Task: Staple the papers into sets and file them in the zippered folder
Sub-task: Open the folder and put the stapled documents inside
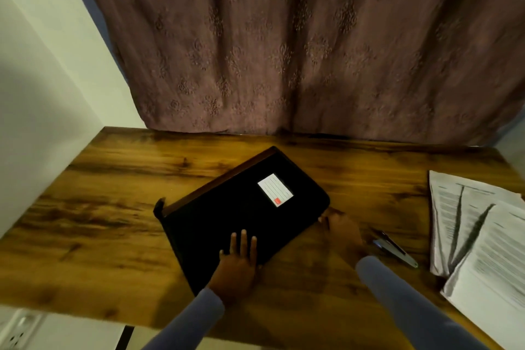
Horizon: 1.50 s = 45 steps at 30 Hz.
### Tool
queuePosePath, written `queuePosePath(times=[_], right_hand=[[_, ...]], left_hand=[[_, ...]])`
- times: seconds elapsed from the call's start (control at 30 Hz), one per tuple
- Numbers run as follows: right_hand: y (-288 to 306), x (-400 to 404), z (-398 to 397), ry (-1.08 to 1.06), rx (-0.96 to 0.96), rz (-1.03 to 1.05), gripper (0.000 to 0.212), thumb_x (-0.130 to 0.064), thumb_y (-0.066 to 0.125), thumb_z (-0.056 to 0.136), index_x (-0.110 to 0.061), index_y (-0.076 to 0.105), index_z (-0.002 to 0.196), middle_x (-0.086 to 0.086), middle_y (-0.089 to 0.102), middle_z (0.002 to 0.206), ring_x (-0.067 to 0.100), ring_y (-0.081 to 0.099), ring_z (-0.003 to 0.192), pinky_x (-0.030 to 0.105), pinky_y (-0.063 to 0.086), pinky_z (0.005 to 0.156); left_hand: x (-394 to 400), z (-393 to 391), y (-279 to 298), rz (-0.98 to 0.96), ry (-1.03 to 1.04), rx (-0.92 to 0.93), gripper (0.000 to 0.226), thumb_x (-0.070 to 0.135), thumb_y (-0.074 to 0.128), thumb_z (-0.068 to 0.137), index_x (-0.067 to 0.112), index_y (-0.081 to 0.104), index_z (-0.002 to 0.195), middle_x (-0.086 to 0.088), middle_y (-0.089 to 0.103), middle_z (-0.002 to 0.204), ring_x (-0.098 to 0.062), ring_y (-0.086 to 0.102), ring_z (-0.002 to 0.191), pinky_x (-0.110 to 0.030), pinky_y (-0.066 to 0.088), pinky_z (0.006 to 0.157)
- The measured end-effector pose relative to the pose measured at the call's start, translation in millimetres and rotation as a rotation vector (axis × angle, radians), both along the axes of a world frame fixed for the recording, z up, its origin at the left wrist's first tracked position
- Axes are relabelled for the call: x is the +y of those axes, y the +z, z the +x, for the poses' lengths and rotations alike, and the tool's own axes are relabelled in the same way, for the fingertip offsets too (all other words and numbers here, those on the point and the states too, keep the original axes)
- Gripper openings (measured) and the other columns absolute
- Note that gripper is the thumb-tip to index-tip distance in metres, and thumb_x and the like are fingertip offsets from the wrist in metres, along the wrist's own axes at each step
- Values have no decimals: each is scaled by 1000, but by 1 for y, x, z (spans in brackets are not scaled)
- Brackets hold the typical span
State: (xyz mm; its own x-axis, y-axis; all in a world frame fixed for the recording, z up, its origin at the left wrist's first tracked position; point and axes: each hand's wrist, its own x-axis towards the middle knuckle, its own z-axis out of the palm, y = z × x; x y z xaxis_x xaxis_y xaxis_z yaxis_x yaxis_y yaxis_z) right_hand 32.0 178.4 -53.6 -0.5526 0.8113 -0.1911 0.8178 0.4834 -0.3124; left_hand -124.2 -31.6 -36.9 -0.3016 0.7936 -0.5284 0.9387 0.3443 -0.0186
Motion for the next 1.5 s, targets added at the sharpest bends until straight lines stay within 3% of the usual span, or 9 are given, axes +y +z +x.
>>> queuePosePath(times=[0.3, 0.47, 0.63, 0.8, 0.87, 0.97, 1.13, 1.33, 1.5], right_hand=[[2, -27, 9, -32, -66, 81, 23, -21, 37, 99, -5, 54, 104, 7, 58, 95, 24, 61, 92, 25, 39, 68], [27, 7, 3, -97, 66, 37, 19, -22, 45, 96, -14, 50, 80, -4, 44, 64, 15, 53, 61, 17, 31, 50], [45, -44, -14, 286, -93, -11, 26, -18, 43, 95, -12, 49, 119, 12, 61, 107, 29, 59, 98, 32, 39, 71], [23, -96, -1, 415, 139, -105, 24, -13, 47, 89, -11, 59, 109, 11, 64, 108, 29, 61, 96, 35, 45, 78], [10, -83, 19, 403, 144, -25, 17, -16, 51, 86, -17, 65, 95, 7, 70, 92, 25, 67, 79, 32, 49, 66], [-6, -60, 48, 323, -7, 32, 22, -21, 44, 94, -19, 62, 107, 7, 67, 98, 26, 65, 85, 33, 46, 69], [-1, -16, 66, 104, 5, 27, 20, -17, 46, 96, -18, 60, 110, 3, 66, 103, 21, 63, 90, 25, 38, 67], [3, -12, 68, 68, -51, 50, 21, -18, 41, 98, -15, 57, 112, 7, 67, 101, 21, 63, 86, 24, 38, 64], [-7, -65, 104, -18, 26, -4, 14, -24, 41, 98, -22, 53, 105, -5, 54, 91, 3, 52, 72, 12, 38, 57]], left_hand=[[-10, 5, 8, -14, -49, -17, 58, 34, 12, 103, 1, -6, 147, -25, -9, 154, -46, 0, 141, -57, 21, 112], [10, 1, 18, 84, -53, -23, 65, 23, 7, 104, -11, 61, 112, -36, 55, 114, -50, 65, 85, -43, 54, 43], [34, 19, 41, 233, -64, 113, 51, 22, 18, 104, -5, 9, 146, -34, 20, 148, -47, 38, 128, -44, 44, 92], [54, 25, 55, 656, -180, 140, 23, 29, 61, 83, 9, 71, 80, -10, 67, 70, -23, 66, 60, -23, 47, 52], [64, 13, 54, 631, -84, -90, 31, 29, 43, 97, 10, 67, 100, -14, 69, 96, -30, 66, 90, -32, 50, 73], [62, -26, 41, 192, -209, -327, 68, 56, 52, 87, 34, 26, 146, -2, 10, 158, -22, 5, 146, -48, 15, 114], [31, -38, -9, 91, -415, -104, 120, 84, 48, 59, 40, -35, 134, -5, -35, 150, -24, -44, 131, -62, -4, 108], [30, -15, -39, 290, -333, 94, 74, 60, 1, 94, 11, -4, 149, -21, 39, 145, -34, 55, 120, -46, 58, 68], [35, 11, -21, 310, -296, 4, 84, 60, -11, 89, 11, 27, 146, -24, 39, 143, -42, 46, 126, -59, 48, 84]])
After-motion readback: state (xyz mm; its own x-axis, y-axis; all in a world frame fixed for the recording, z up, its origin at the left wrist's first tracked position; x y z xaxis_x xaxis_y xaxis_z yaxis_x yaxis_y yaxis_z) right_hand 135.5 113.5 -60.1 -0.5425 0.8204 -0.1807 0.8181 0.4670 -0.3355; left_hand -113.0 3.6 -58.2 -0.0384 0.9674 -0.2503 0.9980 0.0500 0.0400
